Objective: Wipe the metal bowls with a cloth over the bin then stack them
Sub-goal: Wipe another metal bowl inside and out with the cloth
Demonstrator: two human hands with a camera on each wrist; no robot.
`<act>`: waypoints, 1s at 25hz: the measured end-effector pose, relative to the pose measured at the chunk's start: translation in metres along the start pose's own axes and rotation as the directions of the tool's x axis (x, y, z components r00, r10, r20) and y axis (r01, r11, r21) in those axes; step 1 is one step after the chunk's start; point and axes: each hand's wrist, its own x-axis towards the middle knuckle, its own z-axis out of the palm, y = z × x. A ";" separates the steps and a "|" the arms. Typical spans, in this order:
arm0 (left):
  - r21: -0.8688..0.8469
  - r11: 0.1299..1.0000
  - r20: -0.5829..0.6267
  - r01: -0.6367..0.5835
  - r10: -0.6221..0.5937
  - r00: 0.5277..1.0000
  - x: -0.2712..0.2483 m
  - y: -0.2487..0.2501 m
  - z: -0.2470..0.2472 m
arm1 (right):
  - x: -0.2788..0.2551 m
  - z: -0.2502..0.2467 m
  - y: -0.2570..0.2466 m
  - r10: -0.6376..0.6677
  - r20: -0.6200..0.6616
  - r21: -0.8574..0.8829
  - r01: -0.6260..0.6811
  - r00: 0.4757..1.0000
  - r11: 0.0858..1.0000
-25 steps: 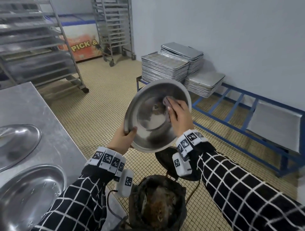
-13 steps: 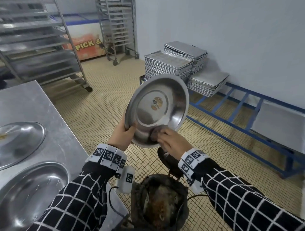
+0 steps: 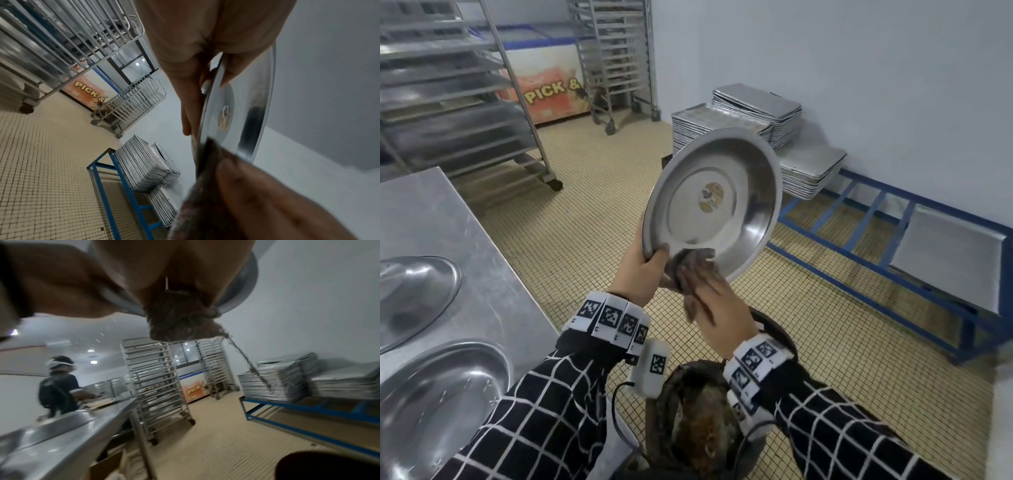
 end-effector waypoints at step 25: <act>-0.146 0.924 0.119 0.354 -0.339 0.933 -0.003 -0.008 -0.004 | 0.028 -0.055 0.085 0.612 -0.188 0.325 -0.539 0.768 0.777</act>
